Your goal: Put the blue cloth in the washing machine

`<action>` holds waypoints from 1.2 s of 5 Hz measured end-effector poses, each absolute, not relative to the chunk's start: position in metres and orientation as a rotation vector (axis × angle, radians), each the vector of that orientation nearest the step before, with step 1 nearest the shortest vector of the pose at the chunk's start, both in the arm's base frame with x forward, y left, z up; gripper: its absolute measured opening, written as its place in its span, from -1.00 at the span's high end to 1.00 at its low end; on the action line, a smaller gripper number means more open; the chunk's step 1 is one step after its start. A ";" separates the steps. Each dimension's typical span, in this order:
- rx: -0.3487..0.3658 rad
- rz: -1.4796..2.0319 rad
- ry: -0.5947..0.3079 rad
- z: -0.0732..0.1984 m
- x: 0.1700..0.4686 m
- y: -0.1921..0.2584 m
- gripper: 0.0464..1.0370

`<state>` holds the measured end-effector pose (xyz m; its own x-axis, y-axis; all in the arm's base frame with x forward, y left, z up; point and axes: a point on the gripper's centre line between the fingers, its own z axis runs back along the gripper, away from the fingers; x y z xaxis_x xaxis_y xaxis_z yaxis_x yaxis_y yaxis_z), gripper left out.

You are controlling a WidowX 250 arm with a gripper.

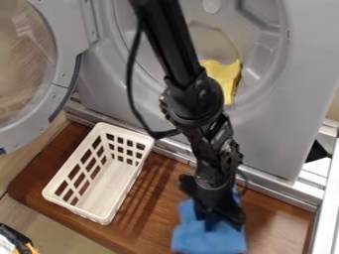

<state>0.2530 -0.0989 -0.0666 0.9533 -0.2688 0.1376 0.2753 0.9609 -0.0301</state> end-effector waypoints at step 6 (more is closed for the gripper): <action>-0.028 0.018 -0.466 0.102 0.284 -0.042 0.92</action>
<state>0.2845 -0.0416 0.1024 0.8931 0.0239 0.4493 -0.0110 0.9995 -0.0313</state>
